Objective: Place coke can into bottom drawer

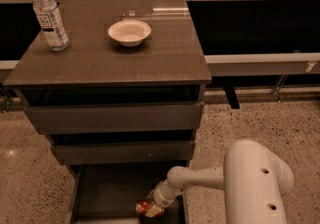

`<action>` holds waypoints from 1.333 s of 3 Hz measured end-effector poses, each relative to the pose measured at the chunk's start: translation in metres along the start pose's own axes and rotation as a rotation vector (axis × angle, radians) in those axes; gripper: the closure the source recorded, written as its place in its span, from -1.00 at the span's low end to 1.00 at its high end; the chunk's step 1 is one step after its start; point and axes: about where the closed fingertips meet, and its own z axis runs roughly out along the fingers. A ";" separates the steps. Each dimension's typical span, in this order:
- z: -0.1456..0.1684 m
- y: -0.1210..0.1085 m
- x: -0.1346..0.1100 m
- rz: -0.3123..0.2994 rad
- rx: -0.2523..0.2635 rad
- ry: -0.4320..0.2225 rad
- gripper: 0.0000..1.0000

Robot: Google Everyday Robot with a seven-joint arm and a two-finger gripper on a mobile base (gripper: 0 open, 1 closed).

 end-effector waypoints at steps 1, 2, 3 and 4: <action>0.015 -0.003 0.005 0.034 0.001 -0.017 0.46; 0.016 0.000 0.003 0.029 -0.006 -0.015 -0.16; 0.015 0.002 0.002 0.023 -0.011 -0.014 -0.59; 0.002 0.007 -0.003 0.007 0.004 -0.023 -0.99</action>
Offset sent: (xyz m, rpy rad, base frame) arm 0.0006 0.0037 -0.0134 0.0102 0.0152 -0.0270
